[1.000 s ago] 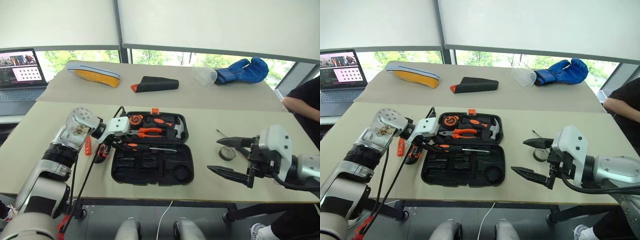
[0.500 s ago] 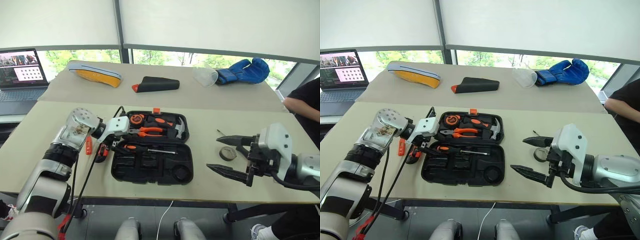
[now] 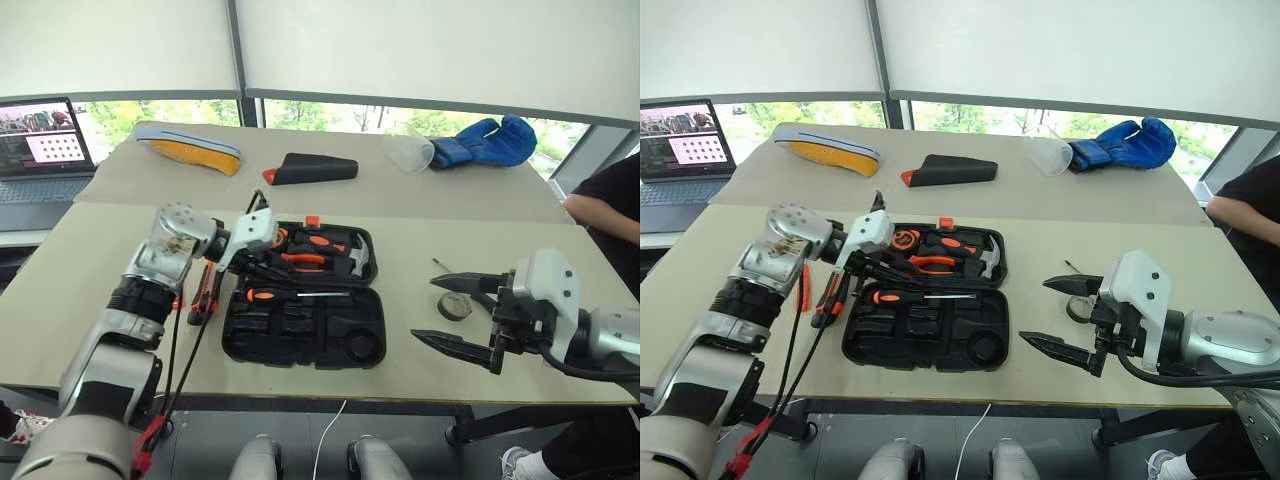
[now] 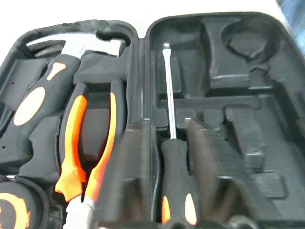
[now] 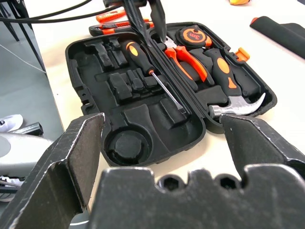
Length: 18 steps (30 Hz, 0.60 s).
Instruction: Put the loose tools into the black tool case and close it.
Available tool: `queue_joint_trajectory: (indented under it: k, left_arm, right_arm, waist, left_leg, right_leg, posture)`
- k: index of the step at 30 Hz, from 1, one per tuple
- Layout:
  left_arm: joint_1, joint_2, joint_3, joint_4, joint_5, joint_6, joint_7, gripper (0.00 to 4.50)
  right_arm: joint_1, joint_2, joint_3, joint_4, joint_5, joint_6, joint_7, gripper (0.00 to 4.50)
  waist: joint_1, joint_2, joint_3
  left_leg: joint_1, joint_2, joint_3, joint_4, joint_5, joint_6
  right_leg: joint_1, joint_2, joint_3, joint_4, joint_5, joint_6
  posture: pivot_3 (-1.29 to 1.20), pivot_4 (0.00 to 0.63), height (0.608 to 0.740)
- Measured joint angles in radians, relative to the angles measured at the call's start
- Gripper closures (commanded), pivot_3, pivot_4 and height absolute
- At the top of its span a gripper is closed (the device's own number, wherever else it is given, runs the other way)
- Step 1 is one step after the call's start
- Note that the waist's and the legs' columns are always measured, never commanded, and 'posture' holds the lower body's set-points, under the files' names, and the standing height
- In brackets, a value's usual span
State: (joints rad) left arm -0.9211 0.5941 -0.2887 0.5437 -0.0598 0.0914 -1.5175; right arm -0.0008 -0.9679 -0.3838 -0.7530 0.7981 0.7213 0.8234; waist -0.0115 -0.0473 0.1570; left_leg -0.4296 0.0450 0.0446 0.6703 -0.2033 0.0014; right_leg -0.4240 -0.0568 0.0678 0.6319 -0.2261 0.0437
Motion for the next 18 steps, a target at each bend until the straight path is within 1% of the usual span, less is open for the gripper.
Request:
queue_joint_trajectory:
  k: [4,7,12,13,15,17,18]
  left_arm:
    - [0.030,-0.001,-0.033,0.002,0.029,-0.026,-0.006,4.43]
    - [0.043,-0.017,-0.069,0.009,0.090,-0.079,0.039,4.43]
    - [0.044,-0.032,-0.091,0.042,0.140,-0.208,0.118,4.43]
    - [0.044,-0.034,-0.090,0.042,0.140,-0.210,0.123,4.43]
    - [0.050,-0.038,-0.073,0.036,0.119,-0.157,0.119,4.43]
    - [0.060,-0.037,-0.045,0.027,0.075,-0.063,0.092,3.93]
    - [0.060,-0.034,-0.027,0.007,0.028,0.009,0.060,3.76]
  right_arm:
    - [0.000,0.004,0.000,0.000,-0.002,0.000,-0.003,0.00]
    - [0.000,0.015,0.001,0.000,-0.001,0.000,-0.015,0.00]
    - [0.000,0.022,0.006,0.000,-0.003,0.000,-0.031,0.00]
    - [0.006,0.024,0.006,0.000,-0.004,0.000,-0.035,0.00]
    - [0.034,0.033,-0.004,0.000,-0.008,0.000,-0.043,0.00]
    - [0.069,0.040,-0.031,0.001,-0.008,0.004,-0.053,0.00]
    - [0.094,0.045,-0.064,0.003,-0.001,0.011,-0.062,0.00]
  waist:
    - [-0.001,0.000,0.000]
    - [0.002,0.000,0.000]
    - [0.018,0.002,-0.002]
    - [0.018,0.002,-0.002]
    - [0.017,0.002,-0.002]
    - [0.015,0.002,-0.002]
    - [0.013,0.002,-0.001]
  left_leg:
    - [0.000,0.000,0.000,0.000,0.000,0.000]
    - [0.000,0.000,0.000,0.001,0.000,0.000]
    - [0.004,0.000,0.000,0.006,0.000,0.000]
    - [0.004,0.001,0.001,0.006,0.001,0.001]
    - [0.004,0.001,0.001,0.007,0.002,0.003]
    - [0.003,0.001,0.002,0.007,0.002,0.003]
    - [0.001,0.002,0.002,0.007,0.002,0.003]
  right_leg:
    - [0.000,0.000,0.000,0.000,0.001,-0.001]
    - [0.001,0.000,0.000,0.000,0.001,0.000]
    - [0.005,0.000,0.000,0.000,0.001,0.003]
    - [0.005,0.000,0.000,0.000,-0.001,-0.001]
    - [0.005,-0.001,0.000,0.000,0.001,-0.002]
    - [0.003,0.000,0.001,0.001,0.001,-0.002]
    - [0.002,0.000,0.001,0.001,0.001,-0.002]
  posture:
    - [0.00,0.150,0.734]
    - [0.00,0.150,0.734]
    - [0.00,0.150,0.734]
    - [0.00,0.150,0.734]
    - [0.00,0.150,0.734]
    - [0.00,0.150,0.734]
    - [0.00,0.150,0.734]
